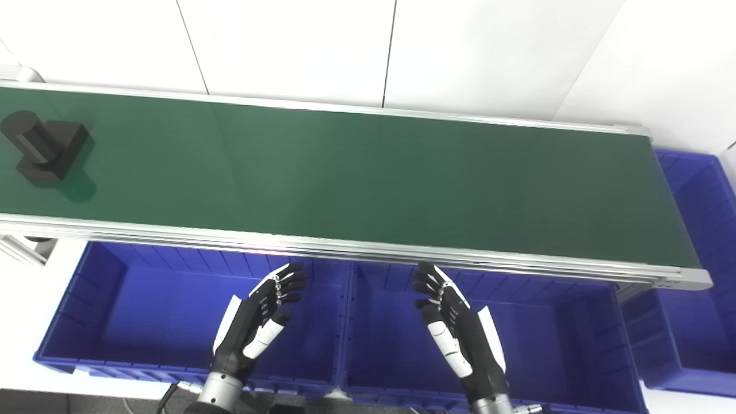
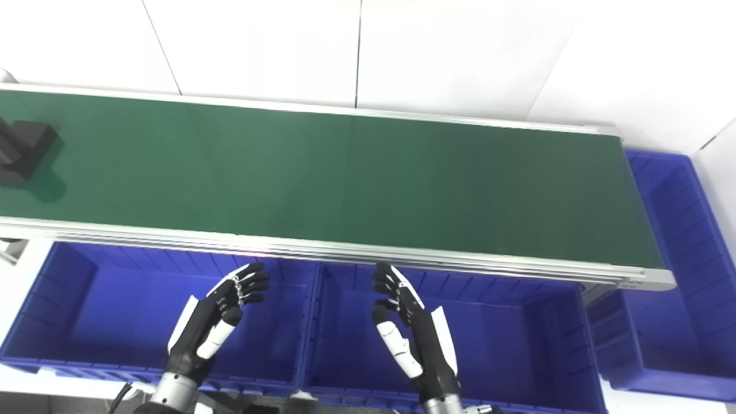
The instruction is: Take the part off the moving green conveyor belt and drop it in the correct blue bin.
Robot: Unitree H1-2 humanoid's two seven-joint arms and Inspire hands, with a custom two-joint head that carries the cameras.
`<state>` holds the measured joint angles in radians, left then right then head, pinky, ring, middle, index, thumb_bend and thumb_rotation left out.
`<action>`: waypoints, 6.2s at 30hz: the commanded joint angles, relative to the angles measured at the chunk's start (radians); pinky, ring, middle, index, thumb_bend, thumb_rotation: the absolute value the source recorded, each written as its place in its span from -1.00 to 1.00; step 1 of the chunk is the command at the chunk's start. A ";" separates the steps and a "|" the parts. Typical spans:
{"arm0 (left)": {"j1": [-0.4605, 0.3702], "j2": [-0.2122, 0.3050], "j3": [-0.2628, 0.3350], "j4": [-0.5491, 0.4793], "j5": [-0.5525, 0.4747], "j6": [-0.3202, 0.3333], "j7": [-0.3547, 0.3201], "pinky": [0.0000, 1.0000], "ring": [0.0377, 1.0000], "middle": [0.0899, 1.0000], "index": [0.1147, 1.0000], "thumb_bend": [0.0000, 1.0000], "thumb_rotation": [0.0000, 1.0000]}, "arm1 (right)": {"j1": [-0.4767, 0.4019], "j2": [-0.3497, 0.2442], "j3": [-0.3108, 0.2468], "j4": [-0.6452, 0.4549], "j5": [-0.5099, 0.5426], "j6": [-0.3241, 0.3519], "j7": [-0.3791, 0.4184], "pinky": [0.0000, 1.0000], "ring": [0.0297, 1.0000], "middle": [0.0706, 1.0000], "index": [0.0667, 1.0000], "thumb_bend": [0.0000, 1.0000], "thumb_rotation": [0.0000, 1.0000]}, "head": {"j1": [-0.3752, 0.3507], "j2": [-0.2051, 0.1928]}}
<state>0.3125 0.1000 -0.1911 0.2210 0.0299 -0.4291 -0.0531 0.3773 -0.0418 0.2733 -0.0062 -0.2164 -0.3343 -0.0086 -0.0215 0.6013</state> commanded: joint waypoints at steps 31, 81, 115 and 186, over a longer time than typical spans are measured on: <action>-0.019 0.003 0.004 0.007 -0.008 -0.041 -0.003 0.49 0.56 0.57 0.60 0.81 0.71 | -0.024 0.013 -0.001 0.017 -0.018 -0.041 -0.006 0.41 0.62 0.65 0.72 0.06 0.73 | 0.008 -0.011; -0.142 -0.012 -0.163 0.191 0.046 -0.041 0.210 0.29 0.42 0.48 0.47 0.94 0.46 | -0.113 -0.071 -0.035 0.011 0.032 -0.134 -0.023 0.35 0.55 0.61 0.74 0.18 0.86 | 0.366 -0.186; -0.140 0.007 -0.160 0.163 0.045 -0.041 0.202 0.33 0.45 0.50 0.51 0.89 0.49 | -0.591 -0.016 0.001 -0.354 -0.162 0.484 0.233 0.57 0.75 0.78 0.81 -0.05 -0.05 | 0.287 -0.109; -0.144 -0.008 -0.273 0.112 0.130 -0.041 0.328 0.34 0.50 0.57 0.56 0.90 0.59 | -1.210 0.247 0.233 0.807 -0.334 0.176 -0.001 0.52 0.66 0.70 0.70 0.48 -0.35 | 0.358 -0.055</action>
<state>0.1760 0.0949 -0.4603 0.3611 0.1457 -0.4338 0.2483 -0.7742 0.1783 0.5055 0.8061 -0.5460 -0.0991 0.0249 0.3359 0.5446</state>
